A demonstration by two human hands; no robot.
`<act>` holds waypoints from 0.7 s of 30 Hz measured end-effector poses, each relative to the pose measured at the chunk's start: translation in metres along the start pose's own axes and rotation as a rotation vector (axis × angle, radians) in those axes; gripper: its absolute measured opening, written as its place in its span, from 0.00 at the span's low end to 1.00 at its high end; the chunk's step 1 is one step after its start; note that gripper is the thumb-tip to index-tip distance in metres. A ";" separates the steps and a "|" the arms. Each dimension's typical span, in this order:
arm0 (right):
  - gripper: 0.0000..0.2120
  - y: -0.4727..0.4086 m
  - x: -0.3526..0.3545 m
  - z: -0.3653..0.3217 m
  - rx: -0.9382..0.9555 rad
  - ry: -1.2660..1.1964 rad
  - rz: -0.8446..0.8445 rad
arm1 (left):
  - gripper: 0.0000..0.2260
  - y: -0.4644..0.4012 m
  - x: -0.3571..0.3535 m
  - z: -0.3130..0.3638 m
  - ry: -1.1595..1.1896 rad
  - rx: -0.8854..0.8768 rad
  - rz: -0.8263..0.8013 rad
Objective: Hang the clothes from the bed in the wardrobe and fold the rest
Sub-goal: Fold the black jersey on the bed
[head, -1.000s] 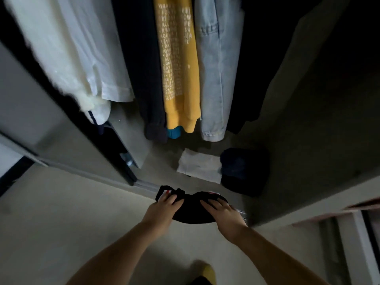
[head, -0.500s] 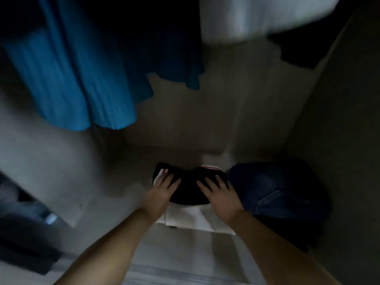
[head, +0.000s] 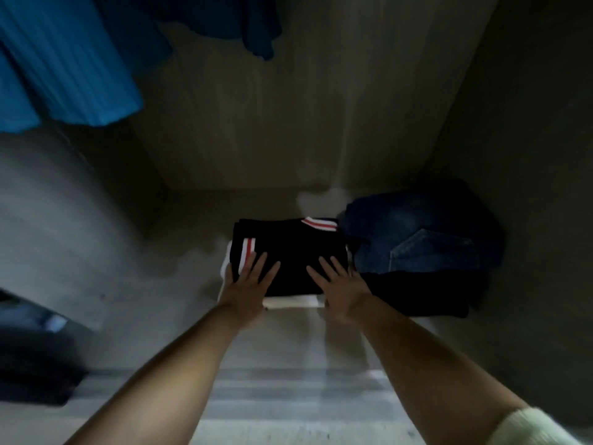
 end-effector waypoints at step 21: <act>0.23 0.393 0.334 0.073 -0.264 -0.227 -0.223 | 0.31 0.255 0.448 0.133 0.332 -0.297 -0.257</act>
Point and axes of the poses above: each hand's wrist, its own y-axis away from the middle knuckle, its own x-axis out of the back of the hand, z = x × y, the point moved 4 cm from there along -y, towards the middle knuckle, and after that the axes turned 12 degrees about -x, right-handed, at the moved point
